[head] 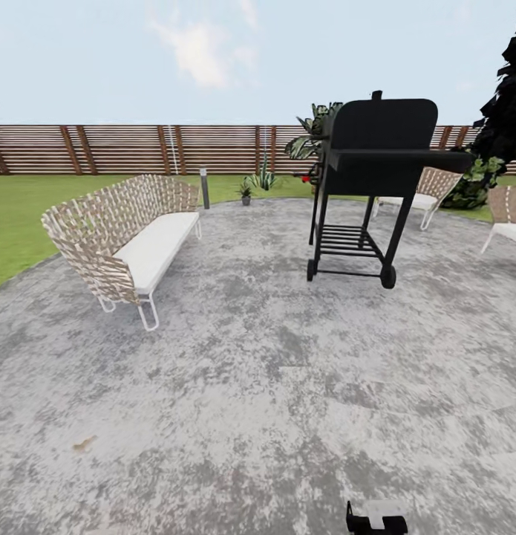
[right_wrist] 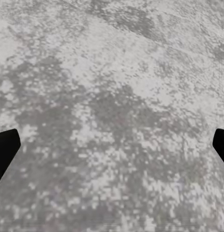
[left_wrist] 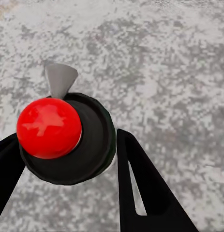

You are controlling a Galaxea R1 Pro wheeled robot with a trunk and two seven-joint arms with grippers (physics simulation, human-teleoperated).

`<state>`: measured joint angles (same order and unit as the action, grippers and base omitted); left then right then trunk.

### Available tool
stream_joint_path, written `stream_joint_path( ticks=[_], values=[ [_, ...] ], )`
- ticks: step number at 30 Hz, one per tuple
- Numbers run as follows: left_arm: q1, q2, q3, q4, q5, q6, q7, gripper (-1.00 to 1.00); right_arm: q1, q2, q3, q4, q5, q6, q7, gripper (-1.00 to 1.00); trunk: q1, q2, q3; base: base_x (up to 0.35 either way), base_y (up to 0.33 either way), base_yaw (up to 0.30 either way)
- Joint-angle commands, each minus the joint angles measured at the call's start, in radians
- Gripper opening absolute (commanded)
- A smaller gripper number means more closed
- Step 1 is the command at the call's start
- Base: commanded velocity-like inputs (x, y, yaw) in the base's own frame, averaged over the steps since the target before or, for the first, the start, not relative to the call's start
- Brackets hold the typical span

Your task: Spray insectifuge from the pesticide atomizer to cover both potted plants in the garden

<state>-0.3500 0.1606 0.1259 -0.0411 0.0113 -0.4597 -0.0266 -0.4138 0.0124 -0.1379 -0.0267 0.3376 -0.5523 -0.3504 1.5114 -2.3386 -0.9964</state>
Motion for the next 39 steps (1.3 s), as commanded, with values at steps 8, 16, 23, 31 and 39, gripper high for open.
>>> stream_joint_path(
  ticks=[8, 16, 23, 31, 39],
  values=[
    [0.000, 0.000, 0.004, 0.001, 0.001, -0.004, -0.002, -1.00, 0.000, 0.000, -0.008, 0.001, 0.011, -0.003, -0.005, 1.00, 0.000, 0.000, -0.001, 0.340, 0.001, 0.057],
    [-0.001, 0.000, 0.004, 0.001, 0.001, -0.004, -0.002, -1.00, 0.000, 0.000, -0.008, 0.001, 0.011, -0.003, -0.005, 1.00, 0.000, 0.000, -0.001, 0.338, 0.103, 0.001],
    [-0.001, 0.000, 0.004, 0.001, 0.001, -0.004, -0.002, -1.00, 0.000, 0.000, -0.008, 0.001, 0.011, -0.003, -0.005, 1.00, 0.000, 0.000, -0.001, 0.336, 0.121, 0.000],
    [0.000, 0.000, 0.004, 0.001, 0.001, -0.004, -0.002, -1.00, 0.000, 0.000, -0.008, 0.001, 0.011, -0.003, -0.005, 1.00, 0.000, 0.000, -0.001, 0.337, 0.086, 0.000],
    [-0.001, 0.000, 0.004, 0.001, 0.001, -0.003, -0.002, -1.00, 0.000, 0.000, -0.008, 0.001, 0.011, -0.003, -0.005, 1.00, 0.000, 0.000, -0.001, 0.336, 0.005, 0.000]
  ],
)
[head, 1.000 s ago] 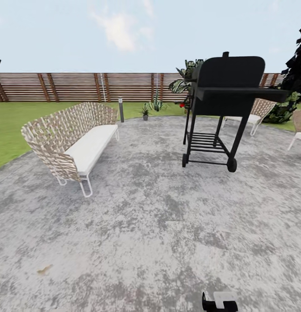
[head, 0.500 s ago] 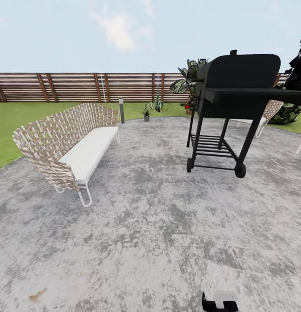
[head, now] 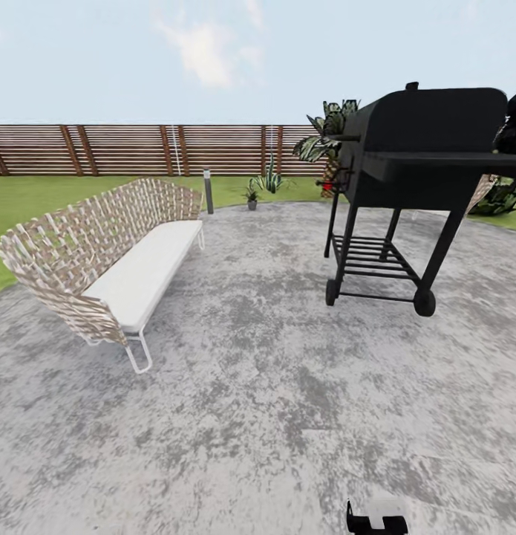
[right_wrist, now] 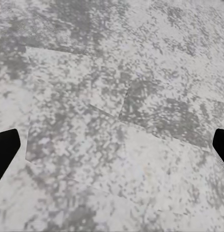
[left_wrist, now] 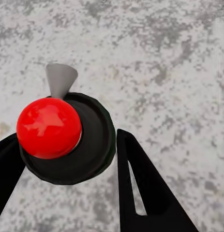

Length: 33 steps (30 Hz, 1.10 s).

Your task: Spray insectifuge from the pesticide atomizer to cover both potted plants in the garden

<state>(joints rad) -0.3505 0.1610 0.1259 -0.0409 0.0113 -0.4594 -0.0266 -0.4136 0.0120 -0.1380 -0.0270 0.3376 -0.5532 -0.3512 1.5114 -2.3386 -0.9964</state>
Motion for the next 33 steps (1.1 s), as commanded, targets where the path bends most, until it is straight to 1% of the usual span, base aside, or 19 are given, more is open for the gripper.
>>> stream_joint_path(
  ticks=[1, 33],
  values=[
    [0.000, 0.000, 0.004, 0.001, 0.001, -0.003, -0.003, -1.00, -0.001, 0.000, -0.008, 0.001, 0.010, -0.002, -0.005, 1.00, 0.000, 0.000, -0.001, 0.336, 0.000, 0.000],
    [0.000, 0.000, 0.004, 0.001, 0.001, -0.004, -0.003, -1.00, -0.001, 0.000, -0.008, 0.001, 0.011, -0.002, -0.005, 1.00, 0.000, 0.000, -0.001, 0.337, 0.000, 0.000]
  ],
)
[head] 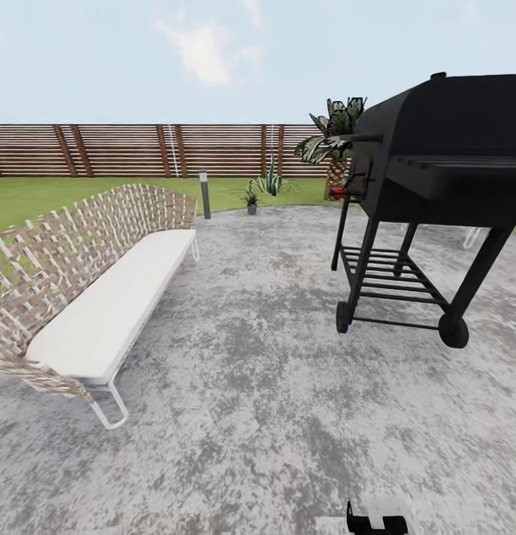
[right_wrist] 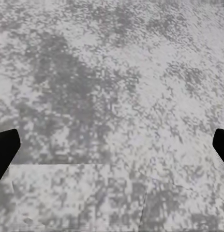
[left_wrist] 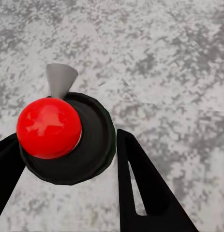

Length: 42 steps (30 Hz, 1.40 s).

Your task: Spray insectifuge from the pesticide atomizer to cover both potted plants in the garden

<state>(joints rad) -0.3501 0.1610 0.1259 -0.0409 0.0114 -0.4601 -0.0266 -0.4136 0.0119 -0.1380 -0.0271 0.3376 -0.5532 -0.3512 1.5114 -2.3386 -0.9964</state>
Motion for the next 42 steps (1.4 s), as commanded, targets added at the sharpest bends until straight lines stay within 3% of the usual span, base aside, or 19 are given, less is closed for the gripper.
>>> stream_joint_path(
  ticks=[1, 42],
  values=[
    [-0.001, 0.000, 0.004, 0.001, 0.001, -0.003, -0.003, -1.00, -0.001, 0.000, -0.008, 0.001, 0.011, -0.002, -0.005, 1.00, 0.000, 0.000, -0.001, 0.337, 0.000, 0.000],
    [-0.001, 0.000, 0.004, 0.001, 0.001, -0.003, -0.003, -1.00, -0.001, 0.000, -0.008, 0.001, 0.011, -0.002, -0.005, 1.00, 0.000, 0.000, -0.001, 0.337, 0.000, 0.013]
  ],
)
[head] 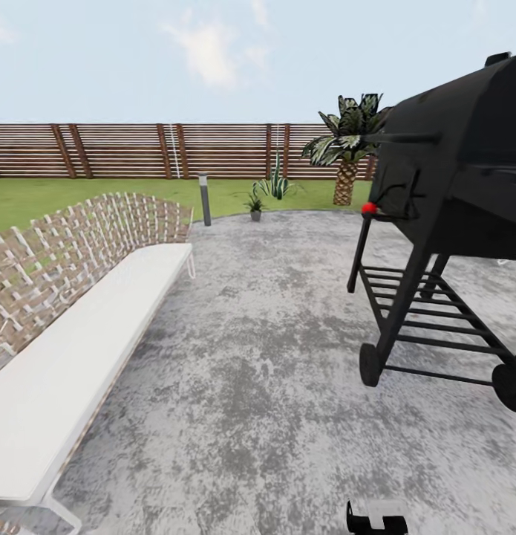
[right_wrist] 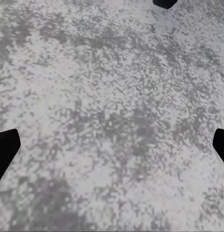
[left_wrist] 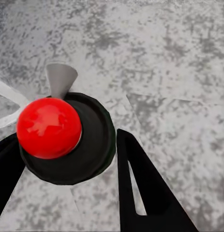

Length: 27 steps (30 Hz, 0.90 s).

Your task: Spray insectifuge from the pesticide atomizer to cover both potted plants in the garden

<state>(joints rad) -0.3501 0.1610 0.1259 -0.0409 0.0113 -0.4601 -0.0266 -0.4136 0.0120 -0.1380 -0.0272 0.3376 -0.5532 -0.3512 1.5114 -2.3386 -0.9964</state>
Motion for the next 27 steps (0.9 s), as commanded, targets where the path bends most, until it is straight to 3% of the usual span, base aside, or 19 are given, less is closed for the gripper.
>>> stream_joint_path(
  ticks=[1, 23, 27],
  values=[
    [-0.001, 0.000, 0.004, 0.001, 0.001, -0.003, -0.002, -1.00, -0.001, 0.000, -0.008, 0.001, 0.011, -0.002, -0.005, 1.00, 0.000, 0.000, -0.001, 0.337, 0.000, 0.000],
    [-0.001, 0.000, 0.004, 0.001, 0.001, -0.003, -0.002, -1.00, -0.001, 0.000, -0.008, 0.001, 0.011, -0.002, -0.005, 1.00, 0.000, 0.000, -0.001, 0.337, 0.000, 0.000],
    [-0.001, 0.000, 0.004, 0.001, 0.001, -0.003, -0.002, -1.00, -0.001, 0.000, -0.008, 0.001, 0.010, -0.002, -0.005, 1.00, 0.000, 0.000, -0.001, 0.337, 0.000, 0.165]
  ],
)
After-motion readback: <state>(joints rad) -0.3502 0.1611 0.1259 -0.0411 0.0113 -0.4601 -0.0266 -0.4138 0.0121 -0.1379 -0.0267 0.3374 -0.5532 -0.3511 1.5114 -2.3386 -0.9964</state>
